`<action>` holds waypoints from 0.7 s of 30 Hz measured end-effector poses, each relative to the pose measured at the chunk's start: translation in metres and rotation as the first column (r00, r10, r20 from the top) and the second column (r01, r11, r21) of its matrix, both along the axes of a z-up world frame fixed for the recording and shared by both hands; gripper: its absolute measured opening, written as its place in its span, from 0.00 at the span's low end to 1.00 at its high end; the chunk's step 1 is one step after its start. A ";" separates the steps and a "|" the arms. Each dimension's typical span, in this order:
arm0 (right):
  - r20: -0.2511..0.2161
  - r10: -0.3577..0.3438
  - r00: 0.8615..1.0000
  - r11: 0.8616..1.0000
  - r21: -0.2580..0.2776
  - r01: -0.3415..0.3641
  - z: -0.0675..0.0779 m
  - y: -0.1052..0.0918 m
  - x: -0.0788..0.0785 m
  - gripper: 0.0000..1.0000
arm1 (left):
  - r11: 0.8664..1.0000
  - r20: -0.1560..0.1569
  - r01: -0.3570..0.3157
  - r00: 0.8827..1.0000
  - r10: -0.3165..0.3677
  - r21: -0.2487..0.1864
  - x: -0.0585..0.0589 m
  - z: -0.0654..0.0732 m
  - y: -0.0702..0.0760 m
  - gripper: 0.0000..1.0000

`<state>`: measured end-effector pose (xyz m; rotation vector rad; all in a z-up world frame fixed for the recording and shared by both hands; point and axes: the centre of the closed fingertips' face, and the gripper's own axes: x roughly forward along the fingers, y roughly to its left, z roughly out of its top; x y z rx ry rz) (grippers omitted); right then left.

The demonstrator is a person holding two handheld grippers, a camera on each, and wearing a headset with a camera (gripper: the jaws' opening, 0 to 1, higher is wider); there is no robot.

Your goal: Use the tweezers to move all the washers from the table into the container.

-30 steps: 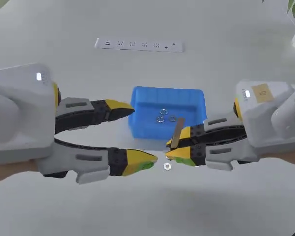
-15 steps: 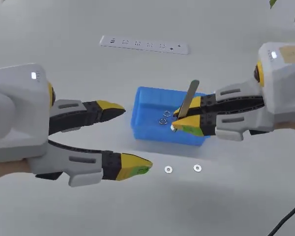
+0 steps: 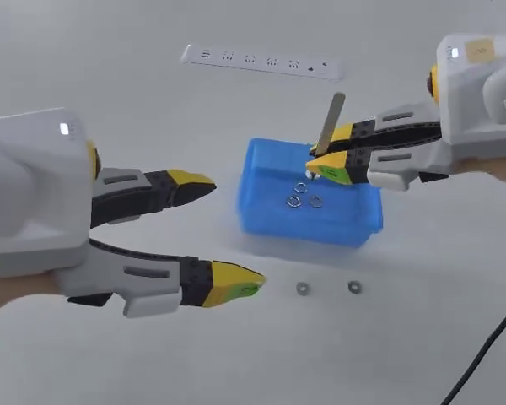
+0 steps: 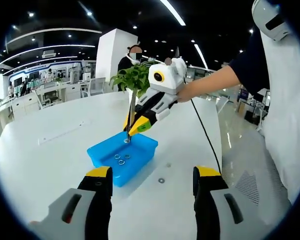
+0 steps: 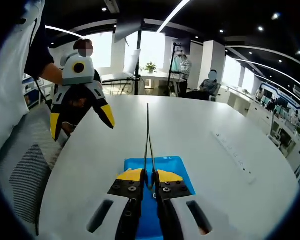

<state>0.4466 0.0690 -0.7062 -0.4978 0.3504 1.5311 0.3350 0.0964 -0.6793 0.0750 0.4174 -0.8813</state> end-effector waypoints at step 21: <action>-0.036 0.019 0.999 0.998 -0.057 -0.021 -0.059 0.004 0.000 0.09 | 0.999 -0.042 -0.041 0.998 0.041 0.018 0.009 -0.012 0.004 0.68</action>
